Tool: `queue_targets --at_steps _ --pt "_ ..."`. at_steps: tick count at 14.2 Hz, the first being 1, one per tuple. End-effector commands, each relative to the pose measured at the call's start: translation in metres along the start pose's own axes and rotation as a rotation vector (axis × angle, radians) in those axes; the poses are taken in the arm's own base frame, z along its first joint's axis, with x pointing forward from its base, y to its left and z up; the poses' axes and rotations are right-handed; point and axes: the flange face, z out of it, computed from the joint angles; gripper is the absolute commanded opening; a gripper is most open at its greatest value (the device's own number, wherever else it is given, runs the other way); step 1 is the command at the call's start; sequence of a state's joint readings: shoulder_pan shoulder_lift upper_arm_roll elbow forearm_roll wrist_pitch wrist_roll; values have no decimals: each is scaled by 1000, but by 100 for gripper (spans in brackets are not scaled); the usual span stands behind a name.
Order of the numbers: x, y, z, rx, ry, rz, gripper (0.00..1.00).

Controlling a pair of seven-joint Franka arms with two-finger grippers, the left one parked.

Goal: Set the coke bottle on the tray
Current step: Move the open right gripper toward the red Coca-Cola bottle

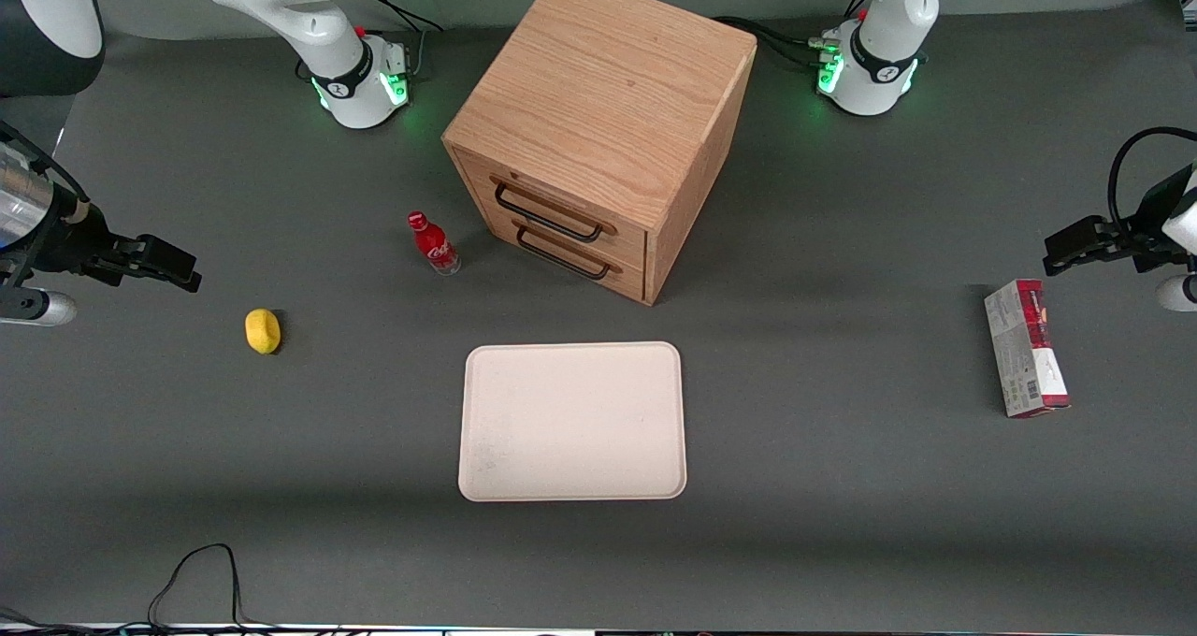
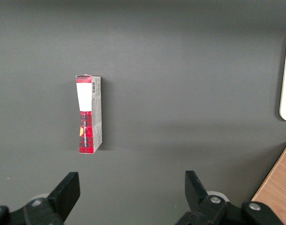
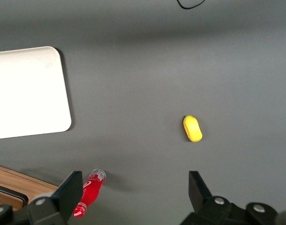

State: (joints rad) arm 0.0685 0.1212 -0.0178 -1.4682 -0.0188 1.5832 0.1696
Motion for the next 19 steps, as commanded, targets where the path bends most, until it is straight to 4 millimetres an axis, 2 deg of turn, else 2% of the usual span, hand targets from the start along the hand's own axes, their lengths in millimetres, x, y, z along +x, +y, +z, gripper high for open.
queue_targets --at_steps 1,5,7,9,11,15,17,19 --pt "2 0 -5 -6 -11 -4 100" --pt "-7 -13 1 20 -62 -8 100" --pt "-29 -31 3 66 -120 34 100" --pt "-55 -57 16 63 -142 20 100" --pt "-85 -74 35 52 -126 34 100" --pt "-151 -103 93 65 -69 11 100" --pt "-168 -112 122 55 -52 -11 100" --pt "-178 -119 149 48 -44 -25 100"
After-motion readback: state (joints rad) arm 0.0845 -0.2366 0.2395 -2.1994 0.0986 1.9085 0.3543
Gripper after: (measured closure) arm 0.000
